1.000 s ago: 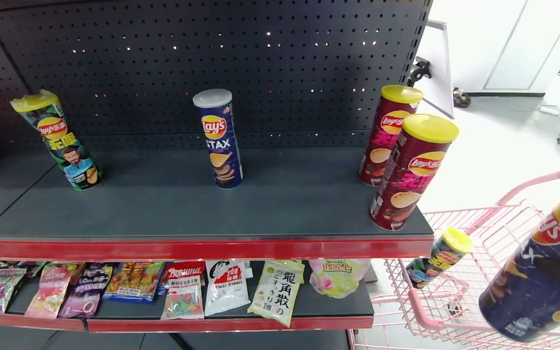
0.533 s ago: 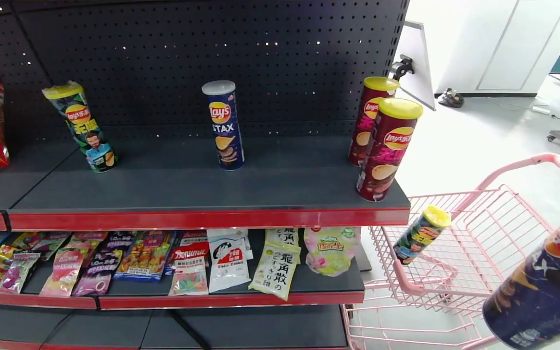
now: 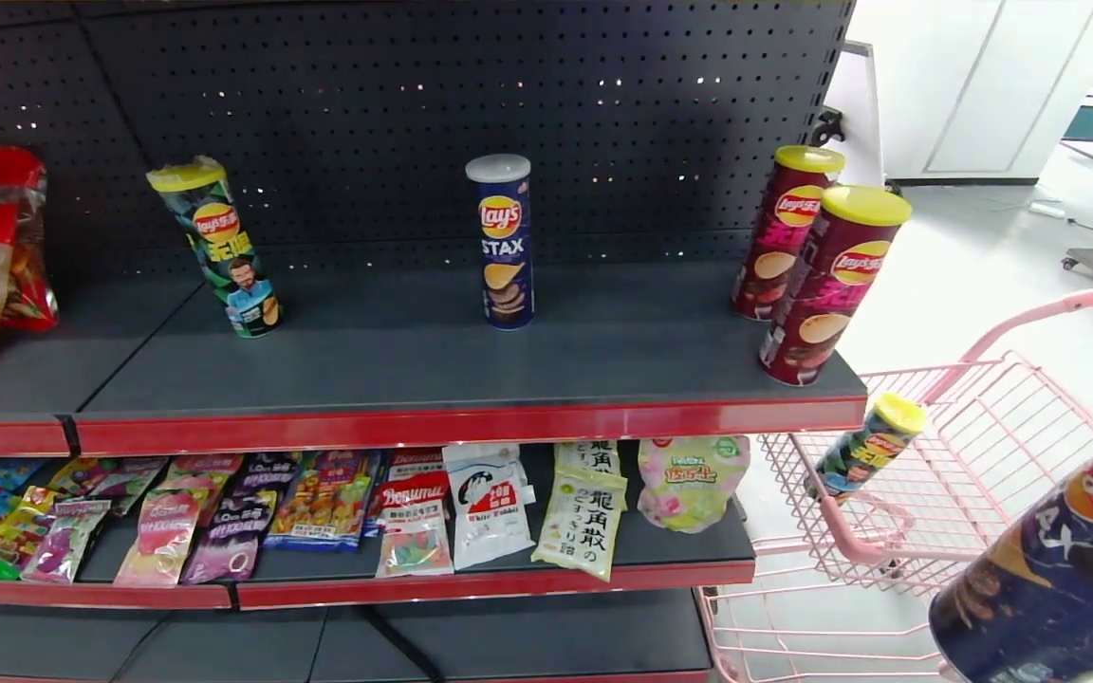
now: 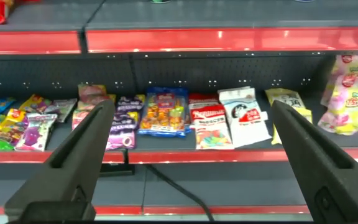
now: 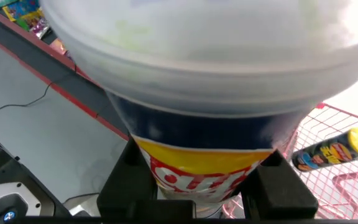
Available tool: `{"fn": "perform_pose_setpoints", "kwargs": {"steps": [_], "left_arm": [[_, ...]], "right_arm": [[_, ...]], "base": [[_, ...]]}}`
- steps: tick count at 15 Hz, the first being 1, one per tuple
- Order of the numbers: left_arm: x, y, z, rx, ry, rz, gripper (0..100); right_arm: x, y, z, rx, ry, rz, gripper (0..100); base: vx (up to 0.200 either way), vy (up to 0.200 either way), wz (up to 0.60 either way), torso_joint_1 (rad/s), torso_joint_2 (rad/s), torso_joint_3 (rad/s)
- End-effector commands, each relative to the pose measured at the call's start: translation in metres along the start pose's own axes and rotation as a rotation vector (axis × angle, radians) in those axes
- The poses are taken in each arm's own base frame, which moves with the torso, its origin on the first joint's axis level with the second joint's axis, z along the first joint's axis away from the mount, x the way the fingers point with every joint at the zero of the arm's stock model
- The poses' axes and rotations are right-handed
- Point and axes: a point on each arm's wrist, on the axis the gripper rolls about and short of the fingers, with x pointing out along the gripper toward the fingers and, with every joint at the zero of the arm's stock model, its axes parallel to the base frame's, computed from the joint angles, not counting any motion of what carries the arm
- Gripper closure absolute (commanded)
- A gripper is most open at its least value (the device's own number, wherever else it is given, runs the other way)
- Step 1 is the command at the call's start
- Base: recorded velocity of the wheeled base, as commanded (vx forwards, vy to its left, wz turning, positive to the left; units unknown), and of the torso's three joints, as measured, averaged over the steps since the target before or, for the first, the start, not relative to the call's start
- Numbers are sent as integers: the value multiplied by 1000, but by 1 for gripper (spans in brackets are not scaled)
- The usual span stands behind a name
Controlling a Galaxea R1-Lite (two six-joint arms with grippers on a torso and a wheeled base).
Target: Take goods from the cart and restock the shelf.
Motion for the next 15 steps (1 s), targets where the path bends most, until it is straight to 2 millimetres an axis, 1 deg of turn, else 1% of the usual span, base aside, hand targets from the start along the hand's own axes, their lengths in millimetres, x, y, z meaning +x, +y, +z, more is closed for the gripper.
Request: {"fn": "perform_pose_setpoints", "kwargs": {"steps": [1, 7, 12, 15], "left_arm": [[0, 0, 0, 0, 1, 1, 0], [0, 0, 0, 0, 1, 1, 0], [0, 0, 0, 2, 1, 1, 0], [0, 0, 0, 0, 1, 1, 0]], "right_arm": [[3, -1, 1, 2, 10, 4, 100], [5, 1, 3, -7, 4, 41, 100], [5, 1, 5, -10, 2, 42, 100], [5, 1, 5, -10, 2, 42, 100]], "base": [[0, 200, 0, 7, 7, -2], [0, 200, 0, 4, 2, 3], [0, 0, 0, 0, 0, 0], [200, 0, 0, -2, 4, 2]]}}
